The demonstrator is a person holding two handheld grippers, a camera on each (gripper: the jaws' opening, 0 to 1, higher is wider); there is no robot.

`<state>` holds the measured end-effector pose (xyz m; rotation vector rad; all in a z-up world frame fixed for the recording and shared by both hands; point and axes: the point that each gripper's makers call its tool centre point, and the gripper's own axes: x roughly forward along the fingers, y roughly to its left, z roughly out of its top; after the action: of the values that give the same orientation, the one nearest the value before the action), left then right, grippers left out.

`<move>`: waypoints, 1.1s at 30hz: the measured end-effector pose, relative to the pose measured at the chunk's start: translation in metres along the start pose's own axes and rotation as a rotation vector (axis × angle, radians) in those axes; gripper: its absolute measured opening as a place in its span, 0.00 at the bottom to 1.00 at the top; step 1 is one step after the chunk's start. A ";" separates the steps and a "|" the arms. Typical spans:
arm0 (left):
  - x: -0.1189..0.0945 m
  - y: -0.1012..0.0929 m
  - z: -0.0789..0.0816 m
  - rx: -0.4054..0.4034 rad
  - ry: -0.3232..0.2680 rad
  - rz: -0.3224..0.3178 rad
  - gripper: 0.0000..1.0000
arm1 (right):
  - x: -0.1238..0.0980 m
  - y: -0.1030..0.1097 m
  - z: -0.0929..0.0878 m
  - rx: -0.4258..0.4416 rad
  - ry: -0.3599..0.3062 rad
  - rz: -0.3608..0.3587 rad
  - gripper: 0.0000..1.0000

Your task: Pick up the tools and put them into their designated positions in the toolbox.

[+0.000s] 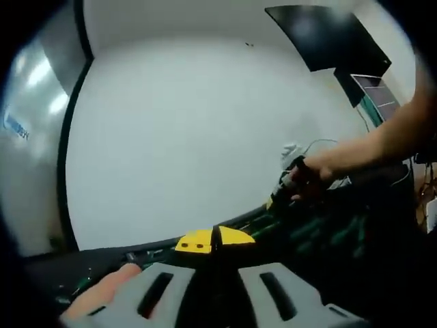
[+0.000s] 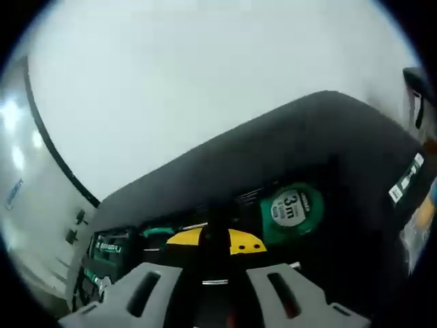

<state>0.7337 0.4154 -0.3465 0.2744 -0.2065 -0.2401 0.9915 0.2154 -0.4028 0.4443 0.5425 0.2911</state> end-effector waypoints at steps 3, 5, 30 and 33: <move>0.049 -0.010 0.032 -0.028 0.084 -0.033 0.05 | 0.003 0.019 0.004 -0.134 -0.030 0.070 0.10; 0.101 -0.017 0.037 -0.063 0.137 -0.110 0.05 | 0.011 0.039 -0.007 -0.254 -0.001 0.126 0.10; 0.260 -0.072 -0.102 -0.228 0.521 -0.335 0.00 | 0.043 0.042 -0.019 -0.519 0.078 0.141 0.00; 0.265 -0.072 -0.101 -0.187 0.520 -0.331 0.00 | 0.021 0.046 -0.033 -0.621 0.035 0.146 0.00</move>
<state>0.9948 0.3034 -0.4184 0.1758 0.3785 -0.5025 0.9837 0.2739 -0.4151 -0.1252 0.4268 0.5851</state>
